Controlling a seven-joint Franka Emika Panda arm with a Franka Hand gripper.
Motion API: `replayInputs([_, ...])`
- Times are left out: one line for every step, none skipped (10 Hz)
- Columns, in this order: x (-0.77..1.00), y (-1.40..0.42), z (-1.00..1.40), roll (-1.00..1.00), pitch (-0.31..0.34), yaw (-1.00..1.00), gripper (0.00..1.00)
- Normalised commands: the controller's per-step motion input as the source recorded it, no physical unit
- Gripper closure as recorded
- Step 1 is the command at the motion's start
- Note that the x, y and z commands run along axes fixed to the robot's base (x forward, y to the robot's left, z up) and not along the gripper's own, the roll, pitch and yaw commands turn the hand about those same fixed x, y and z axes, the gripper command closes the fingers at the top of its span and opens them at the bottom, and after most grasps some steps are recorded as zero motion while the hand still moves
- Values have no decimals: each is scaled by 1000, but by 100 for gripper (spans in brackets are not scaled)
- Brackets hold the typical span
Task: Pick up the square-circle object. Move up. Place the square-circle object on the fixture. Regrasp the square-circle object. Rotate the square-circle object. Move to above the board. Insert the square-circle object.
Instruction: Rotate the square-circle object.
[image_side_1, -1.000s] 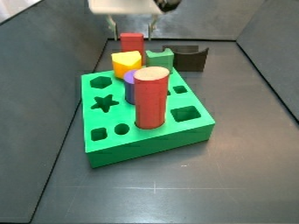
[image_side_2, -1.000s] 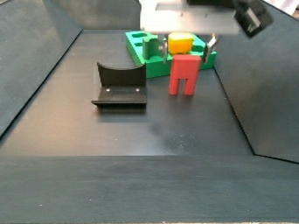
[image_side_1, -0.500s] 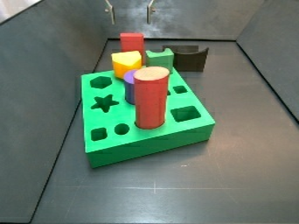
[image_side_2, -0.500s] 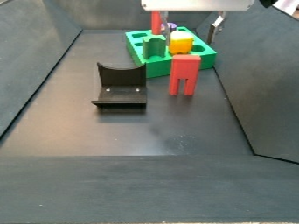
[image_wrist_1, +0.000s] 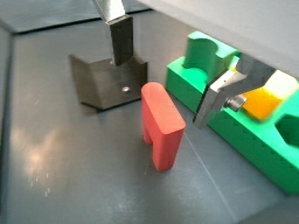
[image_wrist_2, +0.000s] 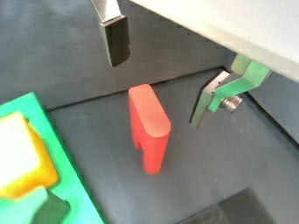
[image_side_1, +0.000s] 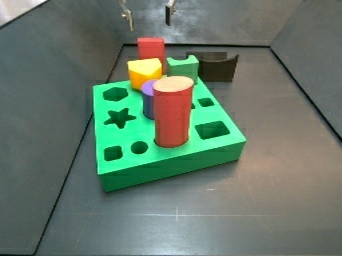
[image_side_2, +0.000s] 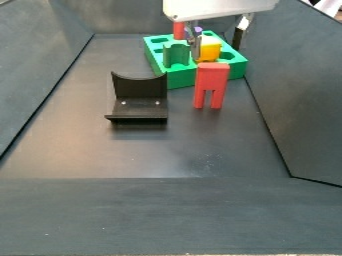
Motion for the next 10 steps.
replayInputs([32, 8, -34, 1, 4, 1000, 0])
replayInputs([32, 7, -32, 1, 4, 1000, 0])
replayInputs([32, 6, -32, 1, 4, 1000, 0])
replayInputs([32, 6, -31, 1, 4, 1000, 0])
replayInputs([32, 5, -31, 1, 4, 1000, 0])
replayInputs([32, 5, -31, 1, 4, 1000, 0])
replayInputs([32, 5, -30, 1, 4, 1000, 0])
replayInputs([32, 5, -30, 1, 4, 1000, 0])
replayInputs([32, 5, -30, 1, 5, 1000, 0])
replayInputs([32, 5, -30, 1, 5, 1000, 0])
